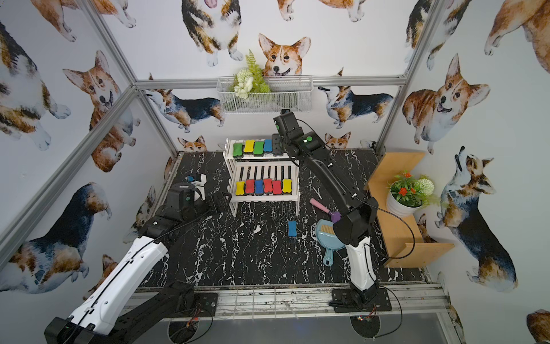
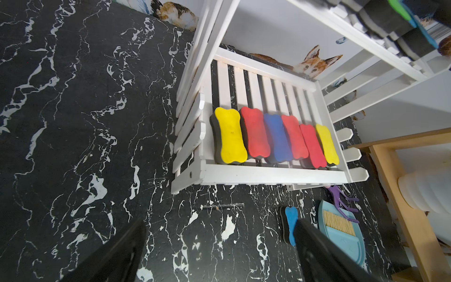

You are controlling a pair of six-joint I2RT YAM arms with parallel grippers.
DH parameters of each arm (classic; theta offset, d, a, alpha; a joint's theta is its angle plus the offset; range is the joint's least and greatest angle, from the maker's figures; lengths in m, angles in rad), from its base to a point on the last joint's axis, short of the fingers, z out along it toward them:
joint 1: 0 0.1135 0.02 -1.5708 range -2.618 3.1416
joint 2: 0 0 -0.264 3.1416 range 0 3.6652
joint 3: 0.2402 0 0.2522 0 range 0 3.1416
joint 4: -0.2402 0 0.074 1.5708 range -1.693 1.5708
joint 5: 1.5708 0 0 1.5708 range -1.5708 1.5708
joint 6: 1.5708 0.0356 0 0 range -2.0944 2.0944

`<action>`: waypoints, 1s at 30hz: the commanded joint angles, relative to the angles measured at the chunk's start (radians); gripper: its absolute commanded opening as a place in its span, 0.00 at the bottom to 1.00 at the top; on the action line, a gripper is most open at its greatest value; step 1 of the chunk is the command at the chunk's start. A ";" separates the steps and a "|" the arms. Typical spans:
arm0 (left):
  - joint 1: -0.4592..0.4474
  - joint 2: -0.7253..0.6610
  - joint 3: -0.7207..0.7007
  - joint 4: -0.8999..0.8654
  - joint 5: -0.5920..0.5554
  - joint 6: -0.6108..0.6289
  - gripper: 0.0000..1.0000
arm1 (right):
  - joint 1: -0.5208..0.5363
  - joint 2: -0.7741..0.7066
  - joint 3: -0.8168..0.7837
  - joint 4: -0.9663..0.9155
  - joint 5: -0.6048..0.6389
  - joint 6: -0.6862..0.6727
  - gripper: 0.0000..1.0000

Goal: Remove the whiteboard erasers from the shelf
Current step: Pick up the whiteboard eraser from the shelf.

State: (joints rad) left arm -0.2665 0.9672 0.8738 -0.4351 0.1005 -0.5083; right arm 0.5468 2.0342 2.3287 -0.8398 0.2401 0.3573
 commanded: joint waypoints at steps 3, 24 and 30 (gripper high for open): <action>0.000 -0.002 0.002 0.004 -0.010 0.001 1.00 | -0.005 0.008 -0.032 0.001 0.004 -0.012 0.47; 0.001 -0.004 0.002 0.006 -0.009 -0.002 1.00 | -0.017 -0.046 -0.050 0.029 0.027 -0.029 0.58; 0.001 -0.005 0.005 0.006 -0.011 -0.002 1.00 | -0.013 -0.047 -0.081 0.047 0.021 0.000 0.67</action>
State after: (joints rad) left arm -0.2665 0.9638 0.8703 -0.4347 0.0860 -0.5087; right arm 0.5358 1.9816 2.2536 -0.7956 0.2573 0.3382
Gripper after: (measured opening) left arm 0.997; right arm 0.651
